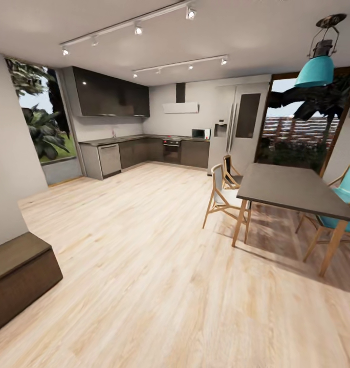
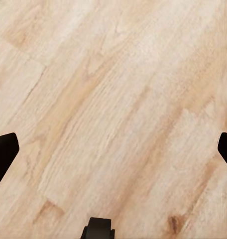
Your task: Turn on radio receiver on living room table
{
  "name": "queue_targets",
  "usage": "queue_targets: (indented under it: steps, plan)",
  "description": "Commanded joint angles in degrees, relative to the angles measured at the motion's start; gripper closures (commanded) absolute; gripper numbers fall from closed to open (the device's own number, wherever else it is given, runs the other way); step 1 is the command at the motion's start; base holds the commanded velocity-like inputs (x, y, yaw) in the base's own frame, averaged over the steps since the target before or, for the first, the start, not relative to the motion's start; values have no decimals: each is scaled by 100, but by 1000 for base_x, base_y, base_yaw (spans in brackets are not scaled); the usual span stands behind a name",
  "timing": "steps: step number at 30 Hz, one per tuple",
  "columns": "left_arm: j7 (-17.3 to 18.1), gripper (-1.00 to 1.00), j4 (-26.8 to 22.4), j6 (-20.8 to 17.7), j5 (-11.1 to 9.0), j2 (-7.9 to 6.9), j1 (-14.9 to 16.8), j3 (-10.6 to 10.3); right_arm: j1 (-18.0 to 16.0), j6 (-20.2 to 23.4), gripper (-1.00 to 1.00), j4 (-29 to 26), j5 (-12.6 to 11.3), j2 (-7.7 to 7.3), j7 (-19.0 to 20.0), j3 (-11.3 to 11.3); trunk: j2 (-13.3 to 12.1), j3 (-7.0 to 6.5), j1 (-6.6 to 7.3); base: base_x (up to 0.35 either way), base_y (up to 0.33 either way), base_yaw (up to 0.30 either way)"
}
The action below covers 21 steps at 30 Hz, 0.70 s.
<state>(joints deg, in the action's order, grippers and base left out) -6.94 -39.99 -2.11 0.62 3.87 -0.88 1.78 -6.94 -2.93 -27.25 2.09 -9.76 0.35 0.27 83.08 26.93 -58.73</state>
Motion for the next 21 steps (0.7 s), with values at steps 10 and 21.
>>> queue_targets:
  steps: [10,21]
  plan:
    - [0,-100,0,0,0,0,0,7,0,-5,-100,0,-7,0,0,0,0,0,0,0,0,-277]
    - [2,-100,0,0,0,-22,0,11,0,-5,-100,0,-14,0,0,-3,0,0,0,0,0,-277]
